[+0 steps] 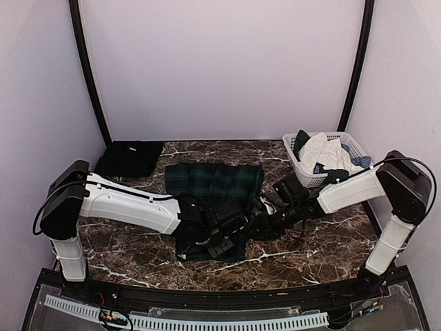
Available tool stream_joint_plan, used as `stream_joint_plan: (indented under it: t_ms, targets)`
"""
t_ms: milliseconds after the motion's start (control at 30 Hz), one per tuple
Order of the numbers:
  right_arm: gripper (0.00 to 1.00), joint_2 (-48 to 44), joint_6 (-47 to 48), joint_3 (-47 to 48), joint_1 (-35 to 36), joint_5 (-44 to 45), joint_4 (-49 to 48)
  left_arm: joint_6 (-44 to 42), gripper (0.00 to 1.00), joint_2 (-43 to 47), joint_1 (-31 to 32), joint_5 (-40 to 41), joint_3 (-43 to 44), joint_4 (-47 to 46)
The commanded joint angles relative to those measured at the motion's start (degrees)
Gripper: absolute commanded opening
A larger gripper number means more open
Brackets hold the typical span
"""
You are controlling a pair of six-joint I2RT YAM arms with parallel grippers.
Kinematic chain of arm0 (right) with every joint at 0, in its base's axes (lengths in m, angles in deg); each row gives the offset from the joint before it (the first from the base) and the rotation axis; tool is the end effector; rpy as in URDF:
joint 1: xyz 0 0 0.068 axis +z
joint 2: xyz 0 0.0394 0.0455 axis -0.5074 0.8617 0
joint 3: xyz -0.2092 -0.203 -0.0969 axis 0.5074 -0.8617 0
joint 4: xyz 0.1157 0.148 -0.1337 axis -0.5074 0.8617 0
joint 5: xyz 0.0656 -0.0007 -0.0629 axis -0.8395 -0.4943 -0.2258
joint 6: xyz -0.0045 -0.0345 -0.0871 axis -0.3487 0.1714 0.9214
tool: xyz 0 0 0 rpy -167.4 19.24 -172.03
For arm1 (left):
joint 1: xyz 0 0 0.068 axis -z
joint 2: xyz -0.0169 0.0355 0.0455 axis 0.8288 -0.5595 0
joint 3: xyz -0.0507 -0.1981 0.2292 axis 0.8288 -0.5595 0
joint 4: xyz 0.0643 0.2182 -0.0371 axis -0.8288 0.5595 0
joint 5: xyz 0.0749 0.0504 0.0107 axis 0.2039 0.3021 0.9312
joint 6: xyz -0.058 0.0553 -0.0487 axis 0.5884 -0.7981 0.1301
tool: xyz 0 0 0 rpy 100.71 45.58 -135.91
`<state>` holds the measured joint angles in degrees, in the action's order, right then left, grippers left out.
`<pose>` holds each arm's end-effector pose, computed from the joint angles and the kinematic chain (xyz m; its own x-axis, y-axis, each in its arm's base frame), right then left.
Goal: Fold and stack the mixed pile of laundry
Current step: Smooth out the rectangle-folded skirt at the center of the board.
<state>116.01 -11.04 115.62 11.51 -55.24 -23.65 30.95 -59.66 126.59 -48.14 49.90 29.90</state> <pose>0.2006 0.2482 0.1612 -0.9409 -0.2483 -0.2303 -0.3361 0.6016 0.7246 0.1619 -0.3692 0.1882 -0.3902 0.7603 -0.5193 0.7811 0.5720 0.2505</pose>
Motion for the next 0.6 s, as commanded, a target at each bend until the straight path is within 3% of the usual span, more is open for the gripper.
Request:
stream_joint_plan:
  t_ms: [0, 133, 200, 533, 567]
  targets:
    - [0.49, 2.4, -0.8, 1.6, 1.3, 0.0, -3.8, 0.9, 0.38, 5.4, -0.4, -0.9, -0.9, -0.2]
    - [0.48, 4.3, -1.0, 2.0, 1.5, -0.3, -5.0, 2.2, 0.09, 7.8, -1.7, -6.9, -1.7, -1.4]
    - [0.46, 5.5, -1.1, 2.2, 1.6, -0.4, -5.7, 2.7, 0.01, 8.9, -2.2, -10.1, -2.1, -2.6]
    - [0.28, 7.1, -2.3, 2.4, 2.2, -1.9, -8.8, 5.4, 0.00, 10.1, -4.3, -25.4, -5.5, -9.9]
    - [0.28, 7.1, -2.4, 2.4, 2.3, -2.2, -8.9, 5.8, 0.04, 10.0, -5.0, -26.3, -6.1, -11.6]
